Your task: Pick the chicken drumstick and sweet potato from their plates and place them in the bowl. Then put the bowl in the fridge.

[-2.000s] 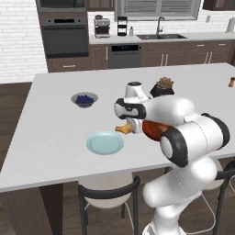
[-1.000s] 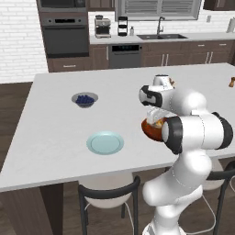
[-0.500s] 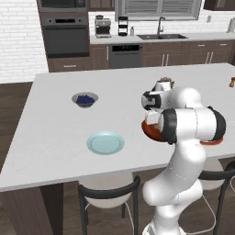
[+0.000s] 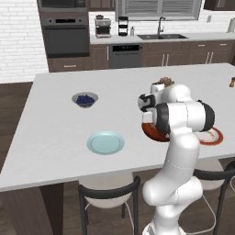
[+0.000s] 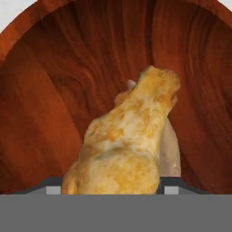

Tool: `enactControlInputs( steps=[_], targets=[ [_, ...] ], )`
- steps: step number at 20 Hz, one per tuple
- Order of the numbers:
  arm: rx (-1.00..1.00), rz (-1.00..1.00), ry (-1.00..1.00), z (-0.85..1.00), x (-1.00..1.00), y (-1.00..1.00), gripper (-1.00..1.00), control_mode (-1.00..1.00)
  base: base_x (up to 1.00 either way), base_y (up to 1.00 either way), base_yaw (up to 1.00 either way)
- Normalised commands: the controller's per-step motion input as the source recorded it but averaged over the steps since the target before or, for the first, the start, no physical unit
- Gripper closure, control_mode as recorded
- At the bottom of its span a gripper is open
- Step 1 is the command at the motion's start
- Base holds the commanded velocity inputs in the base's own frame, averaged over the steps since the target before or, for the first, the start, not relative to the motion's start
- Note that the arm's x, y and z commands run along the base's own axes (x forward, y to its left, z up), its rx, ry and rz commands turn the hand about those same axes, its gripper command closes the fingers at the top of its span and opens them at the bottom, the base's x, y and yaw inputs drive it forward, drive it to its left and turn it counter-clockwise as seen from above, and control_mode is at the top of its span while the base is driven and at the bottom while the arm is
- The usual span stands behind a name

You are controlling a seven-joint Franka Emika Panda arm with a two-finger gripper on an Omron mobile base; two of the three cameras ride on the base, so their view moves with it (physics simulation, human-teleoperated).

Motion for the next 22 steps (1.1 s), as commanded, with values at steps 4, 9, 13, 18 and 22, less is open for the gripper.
enactControlInputs(
  steps=[4,9,13,18,22],
  targets=[
    [0.03,-0.02,0.00,-0.09,0.04,-0.37,1.00,-1.00,0.00,0.00,0.00],
    [0.00,0.00,-0.06,-0.24,0.00,-0.04,1.00,-1.00,0.00,0.00,0.00],
    [0.00,0.00,-0.04,-0.14,-0.01,0.15,1.00,-1.00,0.00,0.00,0.00],
    [0.00,0.00,0.00,-0.03,-0.04,0.09,-1.00,-1.00,0.00,0.00,0.00],
    [0.00,0.00,0.00,0.00,0.00,0.00,-1.00,-1.00,0.00,0.00,0.00]
  ],
)
